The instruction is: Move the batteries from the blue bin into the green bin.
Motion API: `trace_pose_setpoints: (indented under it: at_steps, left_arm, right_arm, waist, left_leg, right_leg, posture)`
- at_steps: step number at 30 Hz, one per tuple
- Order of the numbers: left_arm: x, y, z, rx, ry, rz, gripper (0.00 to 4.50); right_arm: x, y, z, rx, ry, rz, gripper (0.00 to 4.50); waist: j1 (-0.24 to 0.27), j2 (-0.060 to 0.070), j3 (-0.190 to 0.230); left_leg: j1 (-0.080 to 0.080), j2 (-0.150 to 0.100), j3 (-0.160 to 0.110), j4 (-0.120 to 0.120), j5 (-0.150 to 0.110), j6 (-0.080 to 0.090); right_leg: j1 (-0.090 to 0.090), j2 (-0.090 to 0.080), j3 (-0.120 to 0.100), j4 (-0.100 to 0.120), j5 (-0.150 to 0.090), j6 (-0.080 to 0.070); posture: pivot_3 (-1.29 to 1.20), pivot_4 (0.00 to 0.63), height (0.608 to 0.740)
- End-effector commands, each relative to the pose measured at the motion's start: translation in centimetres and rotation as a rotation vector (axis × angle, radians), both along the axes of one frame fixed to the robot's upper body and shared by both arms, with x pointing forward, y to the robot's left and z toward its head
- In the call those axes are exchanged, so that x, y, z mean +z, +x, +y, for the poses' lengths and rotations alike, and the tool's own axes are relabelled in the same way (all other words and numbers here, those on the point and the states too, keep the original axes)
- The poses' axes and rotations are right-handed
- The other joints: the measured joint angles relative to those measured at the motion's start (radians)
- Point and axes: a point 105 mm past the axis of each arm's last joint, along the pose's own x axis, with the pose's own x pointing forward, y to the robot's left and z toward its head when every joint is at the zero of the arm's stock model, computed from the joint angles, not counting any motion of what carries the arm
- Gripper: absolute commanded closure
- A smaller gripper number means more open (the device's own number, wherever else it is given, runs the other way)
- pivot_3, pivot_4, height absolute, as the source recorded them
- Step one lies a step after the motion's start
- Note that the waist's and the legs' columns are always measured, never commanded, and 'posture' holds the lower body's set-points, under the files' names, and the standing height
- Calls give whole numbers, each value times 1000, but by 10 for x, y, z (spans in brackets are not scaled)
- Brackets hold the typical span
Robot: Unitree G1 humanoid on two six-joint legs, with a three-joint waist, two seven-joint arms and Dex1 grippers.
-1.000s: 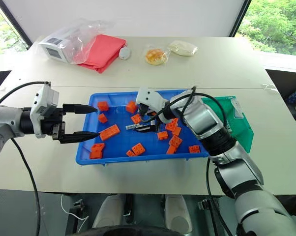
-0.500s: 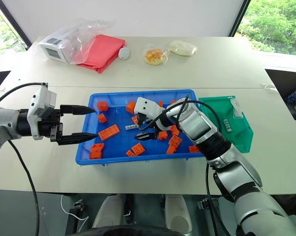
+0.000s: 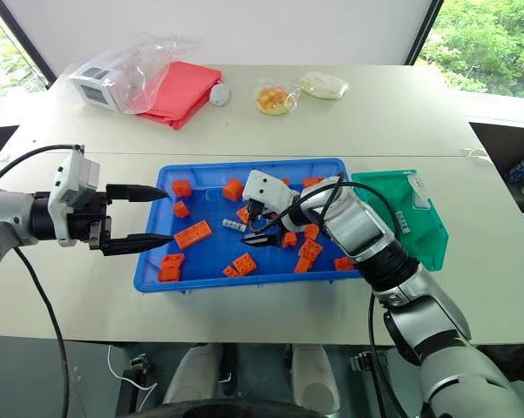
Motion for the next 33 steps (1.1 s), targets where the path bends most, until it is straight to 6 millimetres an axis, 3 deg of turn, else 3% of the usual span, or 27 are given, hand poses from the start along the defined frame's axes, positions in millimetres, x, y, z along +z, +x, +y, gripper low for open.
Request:
trace_pose_setpoints:
  at_steps: [1, 5, 10, 12, 14, 18, 21, 25, 29, 33]
  left_arm:
    - [12, -1, 0, -9, 3, -45, 0]
    - [12, -1, -1, -11, 3, -44, 0]
    - [10, -2, -1, -12, 3, -40, 0]
    - [10, -3, -1, -11, 2, -40, 0]
    - [10, -4, -1, -8, 2, -39, 0]
    - [10, -5, -1, 0, 0, -39, 0]
    - [10, -5, -1, 4, -3, -40, 0]
    - [10, -5, -2, 4, -6, -39, 0]
    - [9, -5, -5, -12, -14, -34, 0]
    - [5, -5, -12, -49, -34, -15, 0]
  right_arm:
    - [26, -6, 21, 79, 52, -80, 28]
    - [16, -11, 35, 129, 21, -77, 28]
    - [-2, -3, 43, 118, -13, -45, 28]
    - [-7, -1, 44, 113, -24, -30, 543]
    - [-16, 0, 42, 103, -43, -5, 1336]
    - [-28, 8, 36, 74, -72, 8, 1336]
    - [-32, 8, 33, 64, -74, 48, 2126]
    - [-38, -1, 30, 98, -87, 69, 4322]
    - [-30, -8, 31, 112, -65, 62, 4431]
    - [16, -10, 21, 53, 68, 81, 4431]
  waist:
    - [-2, 0, 0]
    - [0, 0, 0]
    - [0, 0, 0]
    - [1, 0, 0]
    - [1, 0, 0]
    - [-1, 0, 0]
    - [-1, 0, 0]
    - [-1, 0, 0]
    - [0, 0, 0]
    - [3, 0, 0]
  left_leg:
    - [0, 0, 0, 0, 0, 0]
    - [0, 0, 0, 0, 0, 0]
    - [0, 0, 0, 0, 0, 0]
    - [0, 0, 0, 0, 0, 0]
    - [0, 0, 0, 0, 0, 0]
    - [0, 0, 0, 0, 0, 0]
    - [1, 0, 0, 0, 0, 0]
    - [1, 0, 0, 0, 0, 0]
    - [1, 0, 0, 0, 0, 0]
    - [0, 0, 0, 0, 0, 0]
  right_leg:
    - [0, 0, 0, 0, 0, 0]
    - [0, 0, 0, 0, 0, 0]
    - [0, 0, 0, 0, 0, 0]
    - [0, 0, 0, 0, 0, 0]
    - [0, 0, 0, 0, 0, 0]
    - [0, 0, 0, 0, 0, 0]
    - [0, 0, 0, 0, 0, 0]
    - [1, 0, 0, 0, 0, 0]
    - [1, 0, 0, 0, 0, 0]
    - [1, 0, 0, 0, 0, 0]
  posture:
    - [0, 150, 734]
    - [0, 150, 734]
    - [0, 150, 734]
    - [0, 150, 734]
    - [0, 150, 734]
    - [0, 150, 734]
    - [0, 150, 734]
    - [0, 150, 734]
    - [0, 150, 734]
    - [0, 150, 734]
